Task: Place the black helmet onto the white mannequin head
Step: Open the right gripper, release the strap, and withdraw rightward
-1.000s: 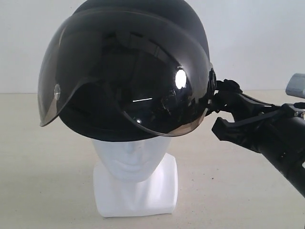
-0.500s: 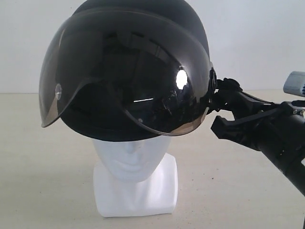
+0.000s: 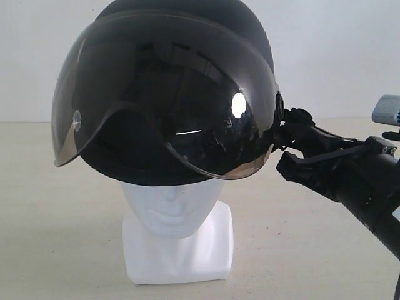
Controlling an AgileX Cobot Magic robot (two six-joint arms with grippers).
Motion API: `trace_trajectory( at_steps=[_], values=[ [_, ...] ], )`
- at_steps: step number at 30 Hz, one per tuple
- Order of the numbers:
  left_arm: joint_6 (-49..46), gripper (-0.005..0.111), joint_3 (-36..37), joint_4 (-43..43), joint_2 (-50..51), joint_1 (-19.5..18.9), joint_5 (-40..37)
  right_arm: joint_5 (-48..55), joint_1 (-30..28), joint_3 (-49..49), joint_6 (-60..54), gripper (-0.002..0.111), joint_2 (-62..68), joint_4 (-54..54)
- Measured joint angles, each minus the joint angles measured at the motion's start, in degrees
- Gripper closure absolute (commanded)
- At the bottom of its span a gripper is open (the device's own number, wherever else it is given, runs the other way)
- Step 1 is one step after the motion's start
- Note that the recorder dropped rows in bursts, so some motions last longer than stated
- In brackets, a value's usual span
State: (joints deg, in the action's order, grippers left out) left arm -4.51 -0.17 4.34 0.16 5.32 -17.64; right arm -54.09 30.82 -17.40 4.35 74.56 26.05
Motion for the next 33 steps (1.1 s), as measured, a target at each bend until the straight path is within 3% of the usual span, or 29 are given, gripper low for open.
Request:
trace_trajectory(
  at_steps=[21,23,28,33],
  values=[
    [0.0,0.102,0.0,0.0,0.0,0.0,0.0,6.88,-0.55,-0.14,8.39,0.107,-0.43,-5.02],
    [0.0,0.102,0.0,0.0,0.0,0.0,0.0,7.29,-0.77,-0.01,9.98,0.1,-0.43,-6.69],
    [0.0,0.102,0.0,0.0,0.0,0.0,0.0,9.39,-1.11,0.46,11.62,0.068,-1.94,-8.35],
    [0.0,0.102,0.0,0.0,0.0,0.0,0.0,11.75,-1.32,0.95,11.67,0.064,-2.3,-7.3]
  ],
)
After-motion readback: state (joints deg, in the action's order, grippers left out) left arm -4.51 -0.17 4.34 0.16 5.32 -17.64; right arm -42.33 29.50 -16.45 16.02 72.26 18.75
